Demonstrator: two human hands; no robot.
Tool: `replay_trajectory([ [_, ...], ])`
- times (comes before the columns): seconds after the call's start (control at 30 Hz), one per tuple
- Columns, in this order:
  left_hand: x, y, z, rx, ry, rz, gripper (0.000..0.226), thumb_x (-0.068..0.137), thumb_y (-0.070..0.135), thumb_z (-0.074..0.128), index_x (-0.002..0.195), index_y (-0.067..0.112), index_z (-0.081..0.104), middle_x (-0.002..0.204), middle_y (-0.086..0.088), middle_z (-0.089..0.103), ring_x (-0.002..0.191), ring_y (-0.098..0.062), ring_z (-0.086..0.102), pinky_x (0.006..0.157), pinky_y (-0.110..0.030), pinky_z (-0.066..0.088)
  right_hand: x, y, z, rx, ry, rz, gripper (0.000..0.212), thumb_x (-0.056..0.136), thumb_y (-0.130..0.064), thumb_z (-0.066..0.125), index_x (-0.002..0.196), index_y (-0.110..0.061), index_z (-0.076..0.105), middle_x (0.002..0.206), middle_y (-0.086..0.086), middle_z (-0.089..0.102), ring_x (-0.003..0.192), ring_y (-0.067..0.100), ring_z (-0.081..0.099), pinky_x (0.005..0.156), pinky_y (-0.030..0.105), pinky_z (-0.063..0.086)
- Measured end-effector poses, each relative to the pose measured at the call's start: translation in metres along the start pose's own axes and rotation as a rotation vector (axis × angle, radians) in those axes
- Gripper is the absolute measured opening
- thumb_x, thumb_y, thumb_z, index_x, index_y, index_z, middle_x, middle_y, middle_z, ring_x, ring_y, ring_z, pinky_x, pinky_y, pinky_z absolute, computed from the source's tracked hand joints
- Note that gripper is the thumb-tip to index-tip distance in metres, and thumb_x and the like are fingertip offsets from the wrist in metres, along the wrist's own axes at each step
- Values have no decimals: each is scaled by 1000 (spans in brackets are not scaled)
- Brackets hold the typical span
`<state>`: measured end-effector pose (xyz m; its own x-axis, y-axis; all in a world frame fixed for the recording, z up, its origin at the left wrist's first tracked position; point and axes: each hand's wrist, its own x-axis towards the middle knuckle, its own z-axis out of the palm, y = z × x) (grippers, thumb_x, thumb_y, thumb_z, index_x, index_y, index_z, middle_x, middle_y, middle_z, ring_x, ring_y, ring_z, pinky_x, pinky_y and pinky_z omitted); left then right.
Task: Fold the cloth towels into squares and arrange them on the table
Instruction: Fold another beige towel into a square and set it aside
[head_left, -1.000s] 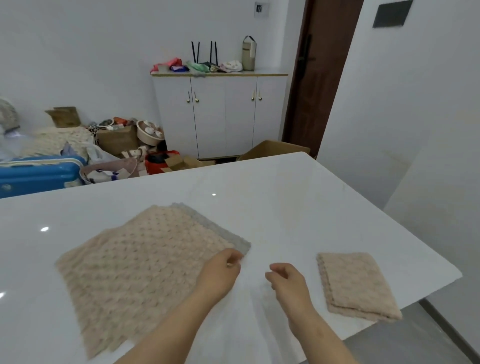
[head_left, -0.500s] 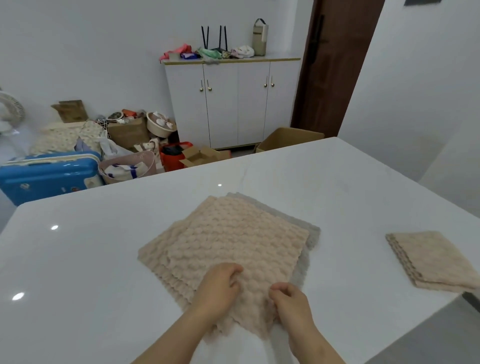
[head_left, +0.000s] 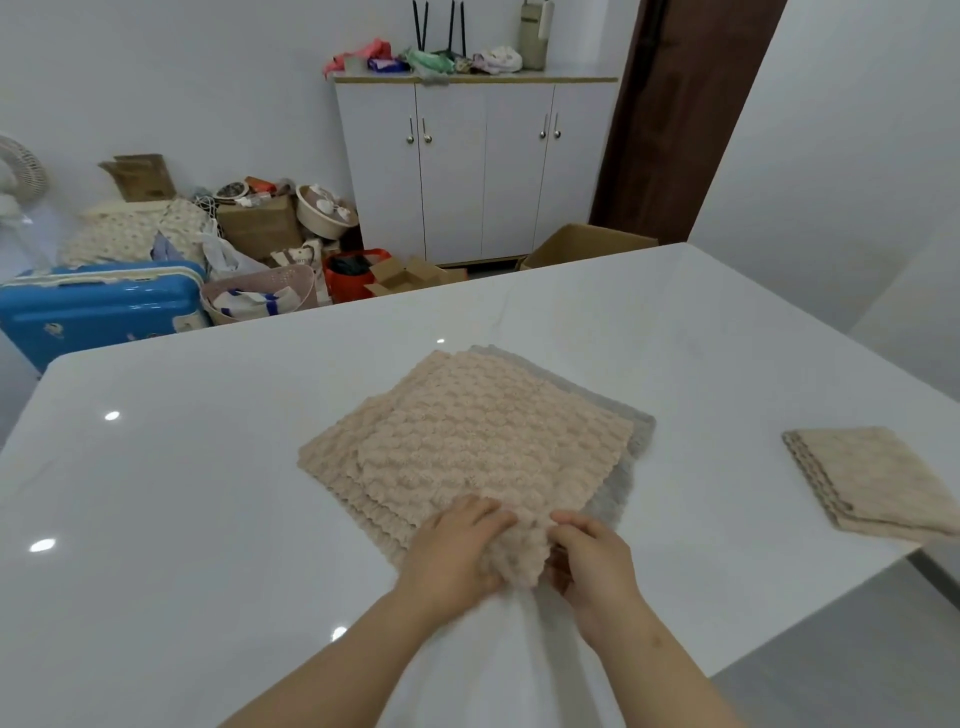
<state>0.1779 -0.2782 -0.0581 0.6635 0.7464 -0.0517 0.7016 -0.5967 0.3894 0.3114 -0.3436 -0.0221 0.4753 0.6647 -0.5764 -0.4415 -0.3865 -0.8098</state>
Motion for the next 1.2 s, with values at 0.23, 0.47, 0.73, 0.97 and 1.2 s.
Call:
replay_trajectory([
  [0.23,-17,-12,-40,-478,201,-255,22,92,12,45,100,23,63,91,8,66,80,-7,58,69,-16,44,-25,-4,22,-51,-44,-103,17,86,1,52,93,-12,60,73,7,54,57,17,50,59,29,45],
  [0.47,-48,-63,-94,-547,218,-181,31,89,9,47,88,37,60,88,7,68,81,-13,62,72,-21,45,-64,7,92,-120,-52,-162,35,84,8,39,92,-13,65,68,4,54,56,15,49,45,18,41],
  [0.73,-122,-156,-140,-547,60,-133,31,88,9,47,81,37,58,63,11,58,55,6,54,55,-6,41,-132,74,192,-102,61,-145,30,84,6,43,91,-12,66,72,3,56,62,15,50,59,24,40],
  [0.97,-179,-200,-156,-502,-37,-104,22,87,14,48,92,29,63,62,10,55,54,-2,47,55,-11,39,-178,124,233,-61,89,-58,10,84,-7,56,80,-8,65,73,7,59,61,18,50,56,26,39],
  [1.2,-211,-218,-141,-644,-221,-97,17,81,17,61,86,33,65,90,7,67,90,-7,62,82,-20,50,-197,168,233,-130,205,-38,11,85,-10,54,76,-10,59,68,6,53,60,19,47,55,27,37],
])
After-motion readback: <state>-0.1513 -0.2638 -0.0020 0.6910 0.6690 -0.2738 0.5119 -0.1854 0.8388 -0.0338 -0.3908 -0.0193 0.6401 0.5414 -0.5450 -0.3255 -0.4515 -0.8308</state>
